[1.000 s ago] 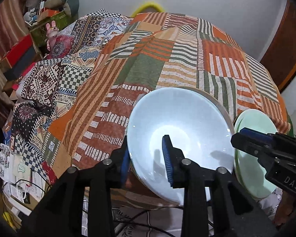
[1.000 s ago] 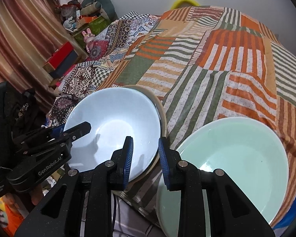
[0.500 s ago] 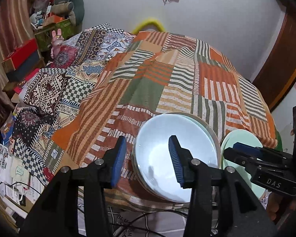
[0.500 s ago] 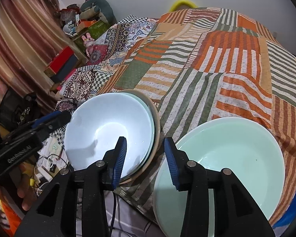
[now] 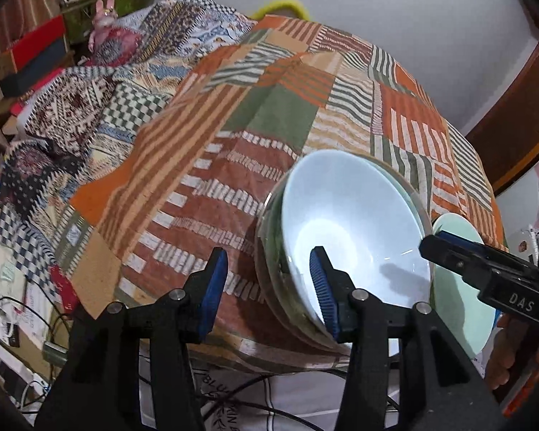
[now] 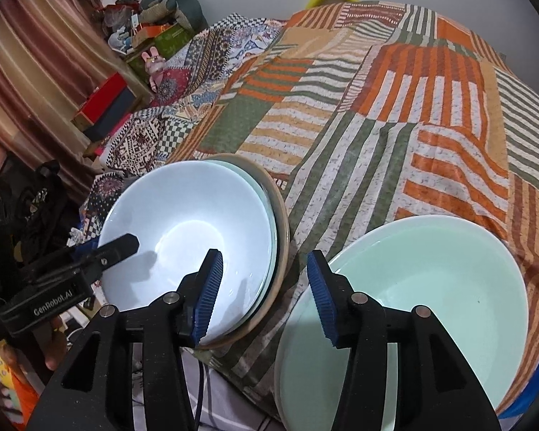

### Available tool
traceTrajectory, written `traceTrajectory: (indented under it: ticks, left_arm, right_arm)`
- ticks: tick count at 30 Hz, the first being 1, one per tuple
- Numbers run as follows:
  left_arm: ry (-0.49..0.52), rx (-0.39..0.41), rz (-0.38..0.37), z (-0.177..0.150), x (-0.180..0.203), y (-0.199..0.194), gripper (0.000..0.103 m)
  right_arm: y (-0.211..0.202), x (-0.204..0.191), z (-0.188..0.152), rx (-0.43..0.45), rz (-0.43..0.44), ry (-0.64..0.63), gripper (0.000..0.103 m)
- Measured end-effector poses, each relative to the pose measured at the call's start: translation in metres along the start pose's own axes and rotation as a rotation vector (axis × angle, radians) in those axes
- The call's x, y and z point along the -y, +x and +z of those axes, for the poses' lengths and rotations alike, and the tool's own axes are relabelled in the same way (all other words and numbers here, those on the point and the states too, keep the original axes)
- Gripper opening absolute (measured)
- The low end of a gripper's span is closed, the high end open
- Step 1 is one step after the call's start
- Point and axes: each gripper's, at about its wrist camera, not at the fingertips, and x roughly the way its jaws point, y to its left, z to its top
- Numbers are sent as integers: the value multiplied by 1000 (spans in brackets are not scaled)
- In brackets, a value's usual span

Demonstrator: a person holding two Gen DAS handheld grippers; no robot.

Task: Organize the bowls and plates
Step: 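Close both grippers on the rim of the nested bowl stack, then lift the nested bowls with both grippers and carry them over the plate stack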

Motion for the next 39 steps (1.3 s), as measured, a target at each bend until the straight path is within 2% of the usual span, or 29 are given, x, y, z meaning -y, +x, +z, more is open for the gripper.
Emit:
traceTrajectory:
  ticks: [11, 14, 20, 33, 39]
  left_arm:
    - [-8, -69, -67, -6, 2, 26, 47]
    - [-4, -83, -78, -6, 5, 30, 47]
    - [-17, -85, -85, -5, 3, 30, 45]
    - [-8, -77, -28, -1, 13, 26, 45]
    - [-9, -79, -33, 0, 14, 22, 45]
  right_arm:
    - [20, -2, 6, -31, 1, -15, 44]
    - [26, -2, 7, -45, 9, -21, 34]
    - [33, -1, 4, -65, 7, -21, 28]
    - [30, -2, 5, -79, -10, -20, 29]
    - [26, -3, 5, -74, -14, -17, 29]
